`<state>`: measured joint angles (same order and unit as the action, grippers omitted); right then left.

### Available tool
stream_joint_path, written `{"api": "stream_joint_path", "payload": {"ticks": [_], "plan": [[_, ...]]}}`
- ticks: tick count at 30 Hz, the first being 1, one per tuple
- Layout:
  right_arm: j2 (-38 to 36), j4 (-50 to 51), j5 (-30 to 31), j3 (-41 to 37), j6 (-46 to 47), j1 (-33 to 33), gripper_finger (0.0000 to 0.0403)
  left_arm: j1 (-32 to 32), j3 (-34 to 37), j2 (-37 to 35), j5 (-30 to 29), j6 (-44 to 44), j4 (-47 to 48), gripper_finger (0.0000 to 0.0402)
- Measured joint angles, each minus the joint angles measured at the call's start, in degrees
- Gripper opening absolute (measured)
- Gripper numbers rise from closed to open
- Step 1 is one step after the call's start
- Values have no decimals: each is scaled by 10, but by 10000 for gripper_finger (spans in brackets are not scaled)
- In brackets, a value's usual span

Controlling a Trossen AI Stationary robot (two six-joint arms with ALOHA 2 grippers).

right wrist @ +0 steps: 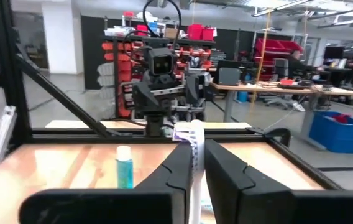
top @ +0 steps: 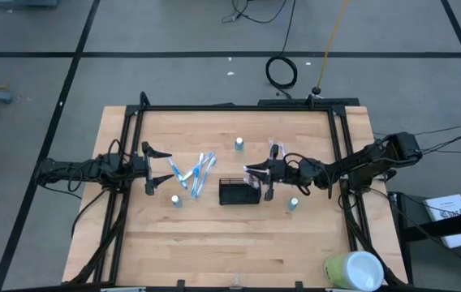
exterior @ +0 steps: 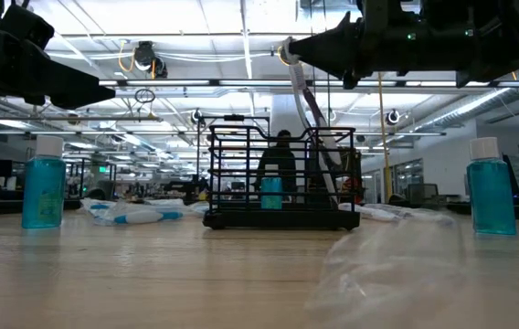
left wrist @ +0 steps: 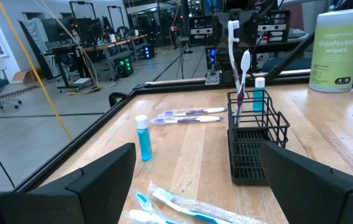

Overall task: Pick & Place toothbrushing station
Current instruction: Put the purple toothbrush into the right section of the wire organizer

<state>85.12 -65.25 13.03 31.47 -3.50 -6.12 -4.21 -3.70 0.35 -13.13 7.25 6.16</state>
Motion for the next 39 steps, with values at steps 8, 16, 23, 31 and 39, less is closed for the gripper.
{"api": "stream_joint_path", "payload": {"ticks": [8,16,23,31,39], "plan": [[0,-2,1,0,10,0,20,0,0,0,0,0,0,351],[24,-31,3,0,7,0,19,0,0,0,0,0,0,351],[28,-17,3,0,-2,0,19,0,0,0,0,0,0,351],[29,-12,3,0,-2,0,35,0,0,0,0,0,0,351],[28,-12,2,0,-2,0,58,0,0,0,0,0,0,351]]}}
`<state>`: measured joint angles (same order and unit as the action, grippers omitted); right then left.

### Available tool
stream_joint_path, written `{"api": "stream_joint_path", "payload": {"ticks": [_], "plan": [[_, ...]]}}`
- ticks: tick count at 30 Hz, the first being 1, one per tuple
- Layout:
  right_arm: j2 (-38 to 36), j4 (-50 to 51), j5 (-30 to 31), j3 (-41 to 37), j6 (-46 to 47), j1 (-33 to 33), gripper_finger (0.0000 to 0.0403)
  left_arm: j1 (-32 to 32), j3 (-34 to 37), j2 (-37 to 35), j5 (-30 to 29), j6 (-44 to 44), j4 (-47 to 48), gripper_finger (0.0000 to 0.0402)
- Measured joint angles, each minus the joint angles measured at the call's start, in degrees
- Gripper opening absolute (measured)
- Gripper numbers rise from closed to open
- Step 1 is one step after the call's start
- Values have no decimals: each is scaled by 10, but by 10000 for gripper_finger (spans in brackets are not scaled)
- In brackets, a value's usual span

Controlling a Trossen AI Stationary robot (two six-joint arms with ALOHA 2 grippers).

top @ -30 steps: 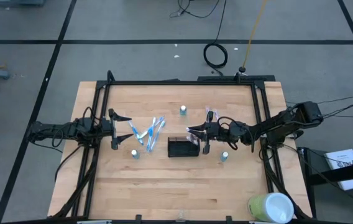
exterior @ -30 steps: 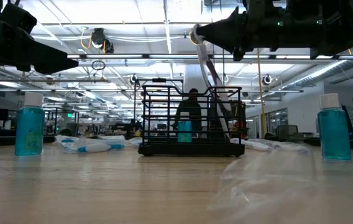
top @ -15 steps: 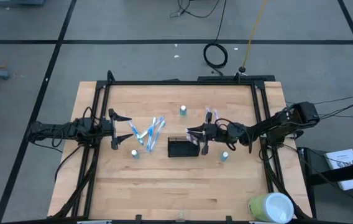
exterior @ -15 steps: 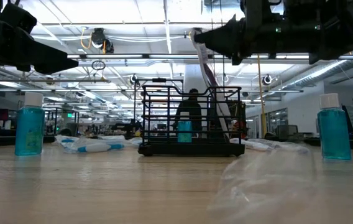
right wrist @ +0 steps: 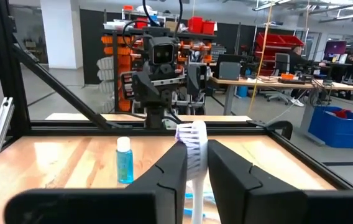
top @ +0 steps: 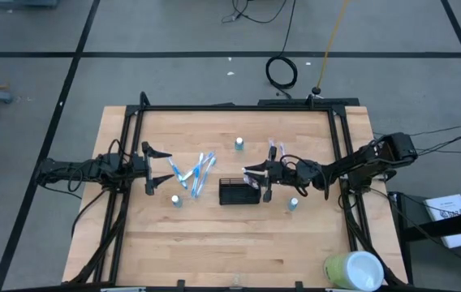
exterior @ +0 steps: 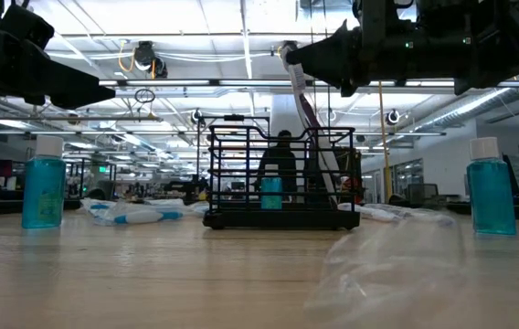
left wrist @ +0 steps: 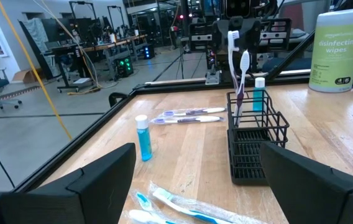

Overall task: Pick & Place toothbrushing station
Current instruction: Put the purple toothbrush into the right section of the wire organizer

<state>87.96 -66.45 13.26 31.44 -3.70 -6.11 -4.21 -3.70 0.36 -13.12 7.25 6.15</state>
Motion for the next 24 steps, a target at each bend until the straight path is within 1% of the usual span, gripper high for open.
{"api": "stream_joint_path", "payload": {"ticks": [15,18,24], "plan": [[0,16,-1,0,0,0,127,0,0,0,0,0,0,351],[0,16,-1,0,0,0,133,0,0,0,0,0,0,351],[-6,12,-1,0,-3,0,133,0,0,0,0,0,0,351]]}}
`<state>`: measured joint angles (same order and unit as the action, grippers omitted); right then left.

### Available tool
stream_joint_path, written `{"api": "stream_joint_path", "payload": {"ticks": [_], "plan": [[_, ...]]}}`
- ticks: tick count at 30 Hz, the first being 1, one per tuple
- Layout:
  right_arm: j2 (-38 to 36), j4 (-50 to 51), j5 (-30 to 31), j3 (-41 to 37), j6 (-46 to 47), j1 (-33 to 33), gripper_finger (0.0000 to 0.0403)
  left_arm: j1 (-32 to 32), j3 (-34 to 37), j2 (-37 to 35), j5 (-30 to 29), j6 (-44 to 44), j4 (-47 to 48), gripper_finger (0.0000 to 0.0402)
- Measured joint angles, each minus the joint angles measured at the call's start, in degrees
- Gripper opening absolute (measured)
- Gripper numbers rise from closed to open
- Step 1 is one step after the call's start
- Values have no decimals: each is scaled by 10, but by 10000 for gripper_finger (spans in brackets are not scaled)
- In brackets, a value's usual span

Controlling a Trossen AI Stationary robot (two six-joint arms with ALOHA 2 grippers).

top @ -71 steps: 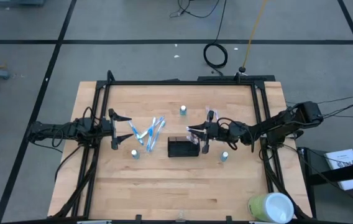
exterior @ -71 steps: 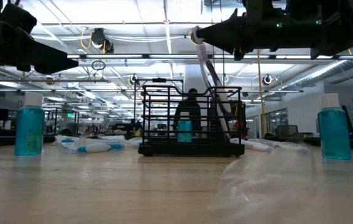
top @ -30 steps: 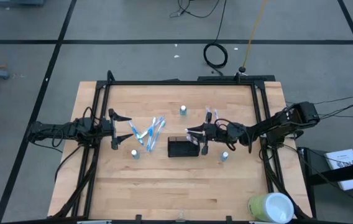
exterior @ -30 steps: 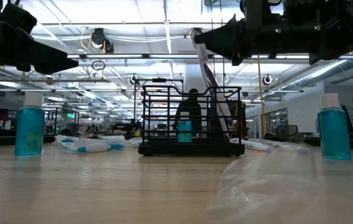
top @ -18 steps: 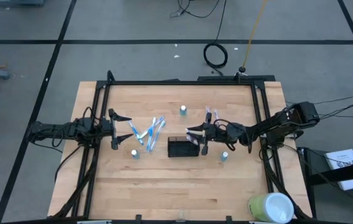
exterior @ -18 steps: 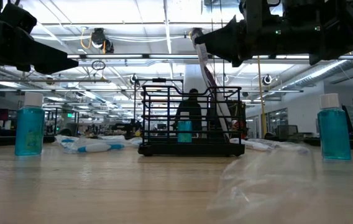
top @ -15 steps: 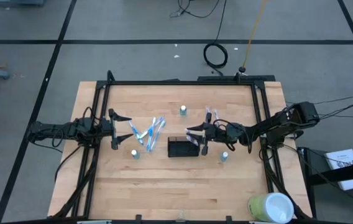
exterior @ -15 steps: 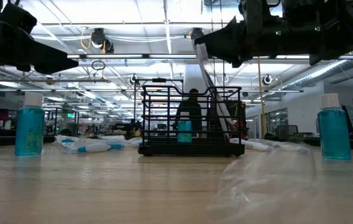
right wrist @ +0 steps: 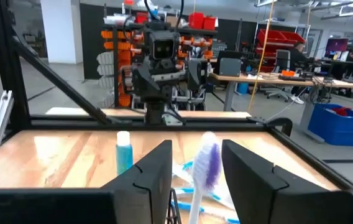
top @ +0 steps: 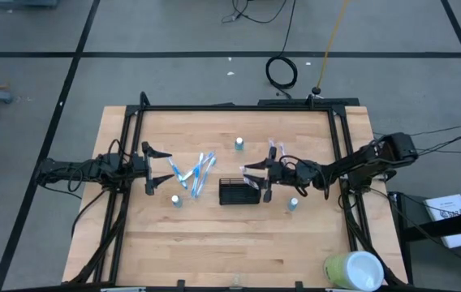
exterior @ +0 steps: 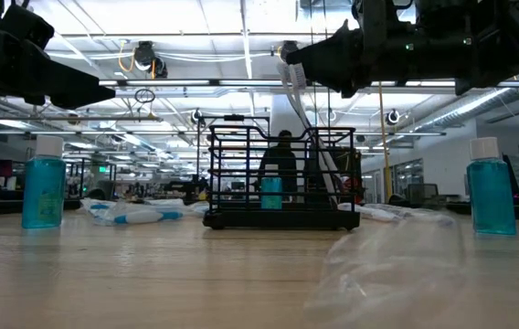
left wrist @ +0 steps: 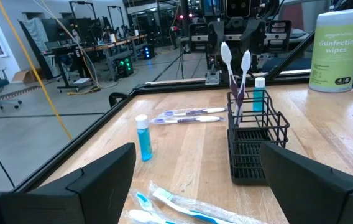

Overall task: Pick & Place toothbrushing station
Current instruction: Put the purple toothbrush into the right section of the wire organizer

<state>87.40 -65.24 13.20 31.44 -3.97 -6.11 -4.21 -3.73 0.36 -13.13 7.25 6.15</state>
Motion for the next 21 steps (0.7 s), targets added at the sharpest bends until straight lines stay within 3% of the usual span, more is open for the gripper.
{"api": "stream_joint_path", "payload": {"ticks": [5,14,21], "plan": [[-23,38,4,6,4,0,137,0,0,0,0,0,0,351],[-83,300,4,83,62,18,143,0,0,0,0,0,-1,351],[-83,414,3,139,81,24,175,0,0,0,0,0,-2,351]]}}
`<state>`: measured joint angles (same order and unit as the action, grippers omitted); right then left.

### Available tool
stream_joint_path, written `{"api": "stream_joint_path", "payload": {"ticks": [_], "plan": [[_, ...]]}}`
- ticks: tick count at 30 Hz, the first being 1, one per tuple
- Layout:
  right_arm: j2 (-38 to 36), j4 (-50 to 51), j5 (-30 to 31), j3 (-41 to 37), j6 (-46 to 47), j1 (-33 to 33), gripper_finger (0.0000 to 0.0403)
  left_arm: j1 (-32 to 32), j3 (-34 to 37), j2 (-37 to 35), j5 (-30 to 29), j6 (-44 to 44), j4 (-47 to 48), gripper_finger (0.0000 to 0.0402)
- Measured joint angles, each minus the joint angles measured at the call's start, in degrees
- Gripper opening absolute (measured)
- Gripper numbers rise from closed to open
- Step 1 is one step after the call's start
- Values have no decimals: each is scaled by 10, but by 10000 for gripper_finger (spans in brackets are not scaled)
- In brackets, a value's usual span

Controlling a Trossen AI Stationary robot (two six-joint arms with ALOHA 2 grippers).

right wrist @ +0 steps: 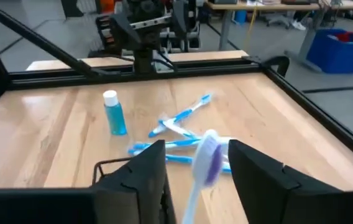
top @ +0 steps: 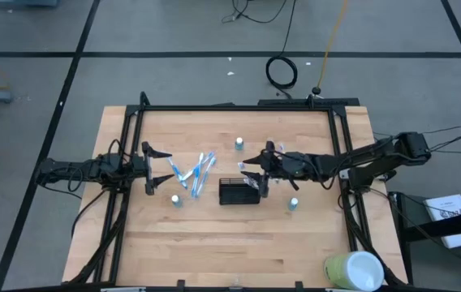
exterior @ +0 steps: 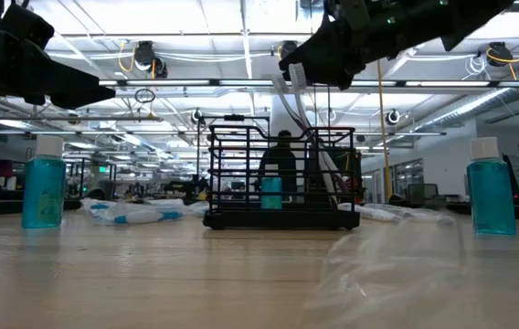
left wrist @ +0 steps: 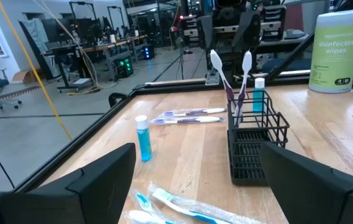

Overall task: Pick & Place toothbrushing station
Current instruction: Put the purple toothbrush into the right section of the wire organizer

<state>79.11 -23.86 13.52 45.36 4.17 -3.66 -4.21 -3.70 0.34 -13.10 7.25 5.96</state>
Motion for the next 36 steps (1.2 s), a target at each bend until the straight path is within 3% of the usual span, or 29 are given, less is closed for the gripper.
{"api": "stream_joint_path", "payload": {"ticks": [5,13,36], "plan": [[2,13,-7,5,21,22,198,0,0,0,0,0,0,351],[2,23,-91,5,48,50,192,0,0,0,0,0,0,351],[47,-14,-122,4,51,55,159,0,0,0,0,0,-1,351]]}}
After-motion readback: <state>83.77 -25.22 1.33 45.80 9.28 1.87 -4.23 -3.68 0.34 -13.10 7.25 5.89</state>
